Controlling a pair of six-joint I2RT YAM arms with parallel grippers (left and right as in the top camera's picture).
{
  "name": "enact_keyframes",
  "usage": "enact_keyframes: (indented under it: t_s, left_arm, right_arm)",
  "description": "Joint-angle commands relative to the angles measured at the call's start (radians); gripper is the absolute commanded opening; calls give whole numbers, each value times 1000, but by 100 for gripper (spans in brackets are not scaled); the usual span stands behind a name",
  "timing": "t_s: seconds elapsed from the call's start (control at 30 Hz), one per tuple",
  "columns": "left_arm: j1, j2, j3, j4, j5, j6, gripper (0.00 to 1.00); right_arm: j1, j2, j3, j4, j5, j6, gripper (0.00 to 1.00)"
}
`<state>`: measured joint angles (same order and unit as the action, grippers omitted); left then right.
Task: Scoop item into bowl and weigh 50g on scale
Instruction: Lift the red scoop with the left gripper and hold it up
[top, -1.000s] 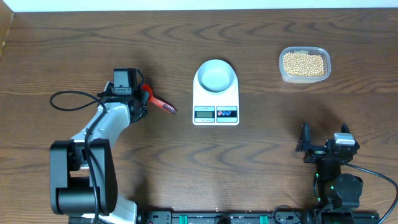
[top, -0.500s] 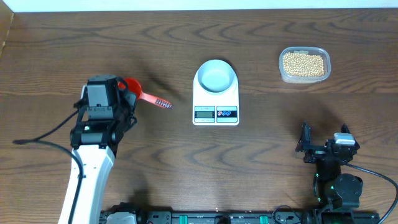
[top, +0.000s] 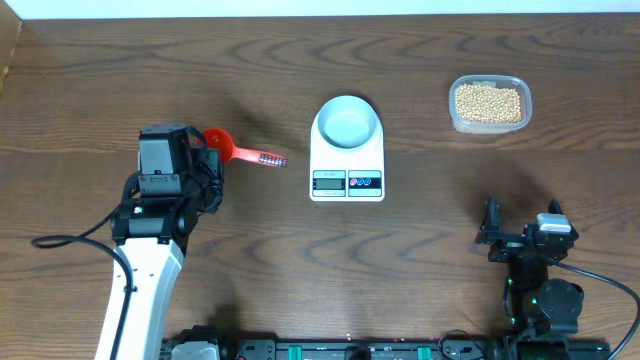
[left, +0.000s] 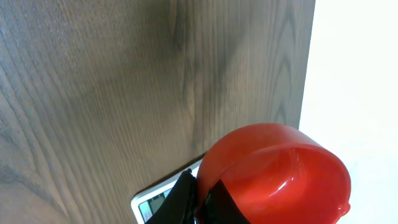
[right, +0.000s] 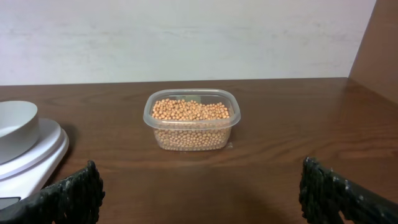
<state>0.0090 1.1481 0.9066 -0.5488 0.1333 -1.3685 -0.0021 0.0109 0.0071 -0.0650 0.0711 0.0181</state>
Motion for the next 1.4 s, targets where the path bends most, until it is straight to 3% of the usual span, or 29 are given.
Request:
enact_keyframes:
  t_s: [0.0,1.37]
  left_arm:
    - [-2,-3,3,8,11,-36,7]
    - [-2,-3,3,18,32,-138,7]
  right_arm:
    - [9,-5,-2,-4,-2,0,99]
    - [9,-5,-2,-4,-2,0,99]
